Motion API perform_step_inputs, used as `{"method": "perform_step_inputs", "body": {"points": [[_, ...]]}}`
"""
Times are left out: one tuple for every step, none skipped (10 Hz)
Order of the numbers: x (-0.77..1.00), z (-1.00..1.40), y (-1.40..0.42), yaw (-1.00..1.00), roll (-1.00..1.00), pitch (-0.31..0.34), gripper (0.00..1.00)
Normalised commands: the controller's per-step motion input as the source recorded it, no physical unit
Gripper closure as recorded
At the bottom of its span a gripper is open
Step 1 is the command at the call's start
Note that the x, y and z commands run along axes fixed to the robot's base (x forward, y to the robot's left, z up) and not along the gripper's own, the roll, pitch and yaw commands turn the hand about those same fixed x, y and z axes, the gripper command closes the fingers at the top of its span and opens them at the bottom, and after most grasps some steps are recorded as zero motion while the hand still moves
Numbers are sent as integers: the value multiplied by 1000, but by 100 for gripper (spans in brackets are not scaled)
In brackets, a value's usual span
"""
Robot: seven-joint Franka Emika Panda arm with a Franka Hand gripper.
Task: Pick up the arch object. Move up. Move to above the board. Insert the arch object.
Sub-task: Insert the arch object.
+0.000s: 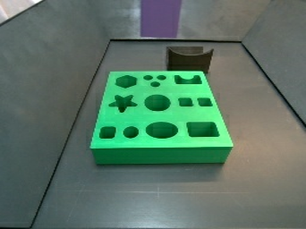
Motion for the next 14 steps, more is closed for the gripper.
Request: {"method": "perform_step_inputs", "body": {"points": [[1000, -371, 431, 0, 41, 94, 100], [1000, -397, 311, 0, 33, 97, 100], [1000, -331, 249, -6, 36, 66, 100], [1000, -306, 203, 0, 0, 50, 100], [863, -331, -11, -209, -3, 47, 100], [263, -180, -54, -40, 0, 0, 100], [0, -60, 0, 0, 0, -94, 100], [140, -189, 174, 189, 181, 0, 100], [500, -160, 140, 134, 481, 93, 100], [911, -123, 240, 23, 421, 3, 100], [1000, -51, 240, 0, 369, 0, 100], [1000, -177, 257, 0, 227, 0, 100], [1000, -451, 194, -29, 113, 0, 100], [491, -254, 0, -271, 106, -127, 100]]}}
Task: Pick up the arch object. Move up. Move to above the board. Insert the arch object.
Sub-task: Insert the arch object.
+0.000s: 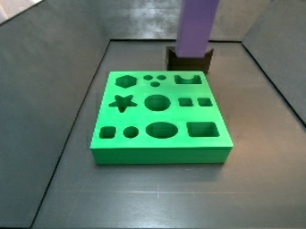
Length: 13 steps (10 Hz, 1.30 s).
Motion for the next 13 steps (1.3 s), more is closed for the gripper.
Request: {"method": "perform_step_inputs", "body": {"points": [[0, 0, 0, 0, 9, 0, 100], [91, -146, -9, 0, 6, -54, 100], [0, -477, -200, 0, 213, -197, 100], [0, -643, -200, 0, 266, -176, 100], [0, -669, -200, 0, 234, -151, 100], [20, -574, -171, 0, 177, -156, 100], [0, -537, -126, 0, 183, -136, 100], [-31, -417, -77, 0, 110, -131, 100], [-111, -246, 0, 0, 16, -74, 100], [-123, -174, 0, -6, 0, 0, 100], [-137, -169, 0, -3, 13, 0, 100], [-126, -189, 0, -3, 21, 0, 100], [-114, -206, 0, -6, 26, 0, 100]]}}
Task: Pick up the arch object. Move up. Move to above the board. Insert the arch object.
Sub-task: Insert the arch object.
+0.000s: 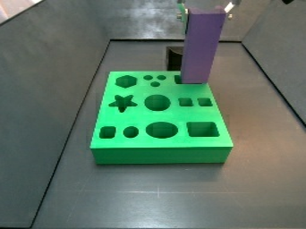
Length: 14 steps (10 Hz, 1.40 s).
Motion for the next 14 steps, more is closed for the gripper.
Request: {"method": "perform_step_inputs", "body": {"points": [[-143, -229, 0, -23, 24, 0, 100], [-183, -260, 0, -46, 30, 0, 100], [-186, -263, 0, -46, 36, 0, 100], [-226, -274, 0, -54, 43, 0, 100], [-254, -237, 0, -77, 26, 0, 100], [0, -189, -86, -31, 0, -90, 100], [140, -263, -86, 0, 0, -129, 100], [0, -534, -114, -29, 59, -241, 100], [0, -657, -109, -57, 81, -283, 100], [0, -726, -169, -129, 126, -244, 100], [0, -754, -203, -189, 141, -221, 100], [-40, -717, -174, -203, 146, -237, 100], [-63, -709, -169, -203, 139, -247, 100], [0, -169, 0, -89, -57, -109, 100]]}}
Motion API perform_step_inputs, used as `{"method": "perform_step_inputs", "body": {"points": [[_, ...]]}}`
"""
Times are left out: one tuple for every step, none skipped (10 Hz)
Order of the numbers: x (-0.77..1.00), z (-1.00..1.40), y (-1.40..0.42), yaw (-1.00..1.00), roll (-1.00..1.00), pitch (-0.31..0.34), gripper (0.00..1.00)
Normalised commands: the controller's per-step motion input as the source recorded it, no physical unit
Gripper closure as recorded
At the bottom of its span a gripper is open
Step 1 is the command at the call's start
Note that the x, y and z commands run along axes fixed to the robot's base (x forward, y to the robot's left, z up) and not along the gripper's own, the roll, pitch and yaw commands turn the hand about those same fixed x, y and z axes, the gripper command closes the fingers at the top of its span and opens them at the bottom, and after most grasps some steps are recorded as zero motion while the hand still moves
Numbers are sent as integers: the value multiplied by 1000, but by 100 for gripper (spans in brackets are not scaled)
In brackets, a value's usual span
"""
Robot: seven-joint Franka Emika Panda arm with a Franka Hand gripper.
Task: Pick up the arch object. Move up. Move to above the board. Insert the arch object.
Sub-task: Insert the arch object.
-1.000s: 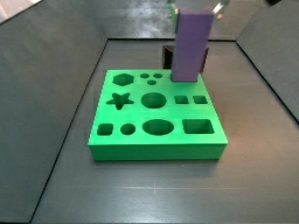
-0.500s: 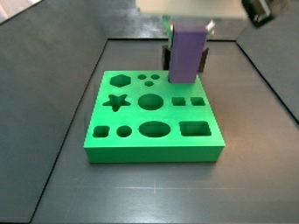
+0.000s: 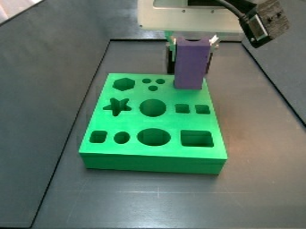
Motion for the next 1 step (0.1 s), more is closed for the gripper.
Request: {"method": "perform_step_inputs", "body": {"points": [[0, 0, 0, 0, 0, 0, 100]]}}
